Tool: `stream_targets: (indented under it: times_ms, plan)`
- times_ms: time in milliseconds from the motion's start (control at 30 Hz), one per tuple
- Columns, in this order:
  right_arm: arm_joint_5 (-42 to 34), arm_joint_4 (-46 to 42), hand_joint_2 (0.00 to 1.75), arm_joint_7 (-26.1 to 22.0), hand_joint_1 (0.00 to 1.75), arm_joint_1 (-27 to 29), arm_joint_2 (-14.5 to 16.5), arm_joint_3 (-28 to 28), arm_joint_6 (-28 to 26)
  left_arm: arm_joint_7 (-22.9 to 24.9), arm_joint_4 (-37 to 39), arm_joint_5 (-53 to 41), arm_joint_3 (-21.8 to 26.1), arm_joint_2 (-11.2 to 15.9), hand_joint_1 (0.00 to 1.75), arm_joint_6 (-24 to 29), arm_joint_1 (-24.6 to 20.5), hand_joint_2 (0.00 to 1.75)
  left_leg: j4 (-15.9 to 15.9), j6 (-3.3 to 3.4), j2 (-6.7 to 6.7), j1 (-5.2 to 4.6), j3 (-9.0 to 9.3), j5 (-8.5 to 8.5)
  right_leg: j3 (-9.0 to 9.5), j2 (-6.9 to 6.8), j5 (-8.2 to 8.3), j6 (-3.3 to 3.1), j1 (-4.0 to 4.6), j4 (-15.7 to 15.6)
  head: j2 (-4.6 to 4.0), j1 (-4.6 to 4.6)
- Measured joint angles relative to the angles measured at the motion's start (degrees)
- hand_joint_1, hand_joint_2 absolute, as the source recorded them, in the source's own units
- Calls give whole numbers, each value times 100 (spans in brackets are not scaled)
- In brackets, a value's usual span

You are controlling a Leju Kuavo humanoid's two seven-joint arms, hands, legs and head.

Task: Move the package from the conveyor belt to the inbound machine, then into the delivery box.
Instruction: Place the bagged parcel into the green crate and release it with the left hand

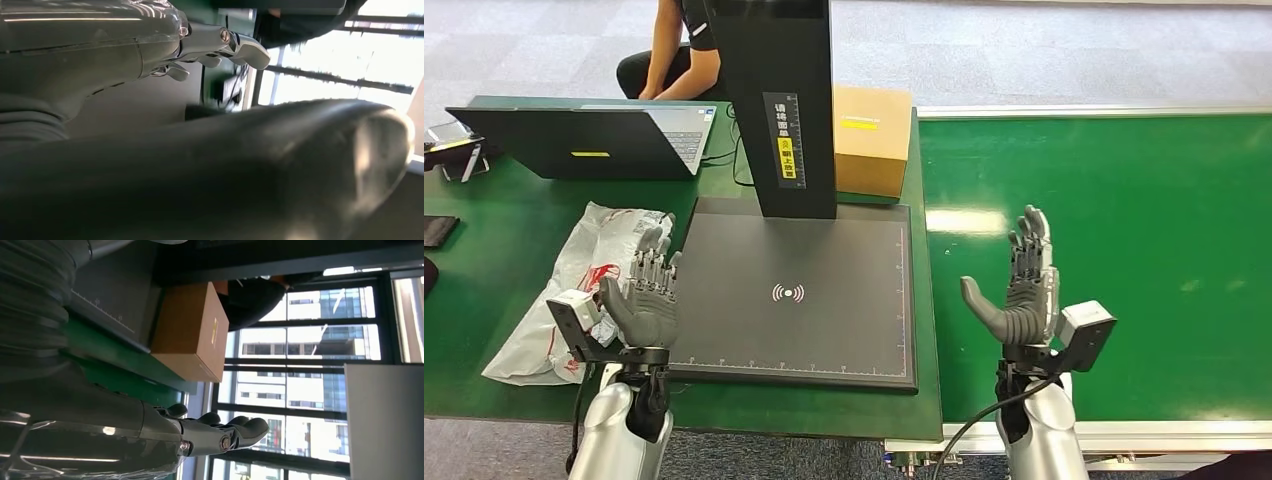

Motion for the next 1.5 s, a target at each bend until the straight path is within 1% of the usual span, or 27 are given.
stream_targets:
  times_ms: [33, 100, 167, 333, 733, 1100, 1500]
  plan:
    - [55, 76, 175, 33, 0, -40, 1, 84, 38, 19, 21, 89, -38, 2, 0, -171, 1, 175, 0, 0, 0, 0, 0, 0, 0, 0, 0, 0, 0, 0, 0, 0]
    - [149, 218, 175, 72, 0, -108, 2, 241, 94, 38, 69, 304, -104, 10, 0, -556, 2, 175, 0, -1, 0, 0, 0, 0, -1, 0, -1, -1, 0, 1, 0, -1]
    - [196, 326, 175, 93, 0, -148, 2, 356, 137, 38, 120, 463, -137, 20, 0, -817, 1, 175, -1, -1, 0, 0, -1, 0, -2, 0, -1, -2, 0, 1, 0, -1]
    - [269, 492, 175, 154, 0, -192, 2, 521, 239, 25, 228, 591, -172, 47, 0, -1066, 1, 175, -1, -1, 0, 0, -2, 0, -2, 0, -2, -2, -1, 1, 0, 0]
    - [328, 718, 175, 197, 0, -287, 4, 601, 355, 101, 326, 450, -239, 84, 0, -1060, -1, 175, -1, -1, -1, 0, -1, 0, -2, -1, -2, -2, 0, 1, 0, -1]
    - [89, 768, 175, 274, 0, -293, 60, 469, 379, 126, 356, 332, -245, 84, 0, -974, -6, 175, -1, -1, 0, 0, -1, 0, -2, -1, -1, -2, -1, 1, 0, 0]
    - [234, 852, 175, 267, 0, -345, 83, 460, 697, 68, 385, 325, -249, 84, 0, -1170, -54, 175, -1, -1, 0, 0, -1, 0, -2, 0, -2, -2, -1, 1, 0, 0]
